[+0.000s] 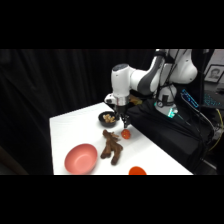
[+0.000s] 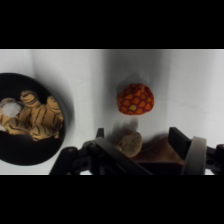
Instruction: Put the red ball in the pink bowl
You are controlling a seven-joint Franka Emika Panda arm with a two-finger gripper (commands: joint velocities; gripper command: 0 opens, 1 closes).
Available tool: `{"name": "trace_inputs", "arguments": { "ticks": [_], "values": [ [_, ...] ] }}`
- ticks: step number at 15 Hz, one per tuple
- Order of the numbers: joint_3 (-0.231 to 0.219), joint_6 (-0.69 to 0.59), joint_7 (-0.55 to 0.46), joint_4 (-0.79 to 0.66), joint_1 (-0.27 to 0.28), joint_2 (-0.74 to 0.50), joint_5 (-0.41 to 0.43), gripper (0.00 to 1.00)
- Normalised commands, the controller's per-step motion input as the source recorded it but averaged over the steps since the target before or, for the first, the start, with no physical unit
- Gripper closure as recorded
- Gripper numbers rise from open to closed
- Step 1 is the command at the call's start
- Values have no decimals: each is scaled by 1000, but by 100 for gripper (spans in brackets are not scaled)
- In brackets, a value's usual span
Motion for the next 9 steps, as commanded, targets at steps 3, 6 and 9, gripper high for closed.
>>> {"name": "trace_inputs", "arguments": {
  "ticks": [3, 6, 9],
  "values": [
    [27, 291, 24, -43, 43, 180, 98, 0],
    [27, 265, 43, -29, 58, 163, 85, 0],
    [41, 243, 11, -8, 55, 172, 130, 0]
  ]
}}
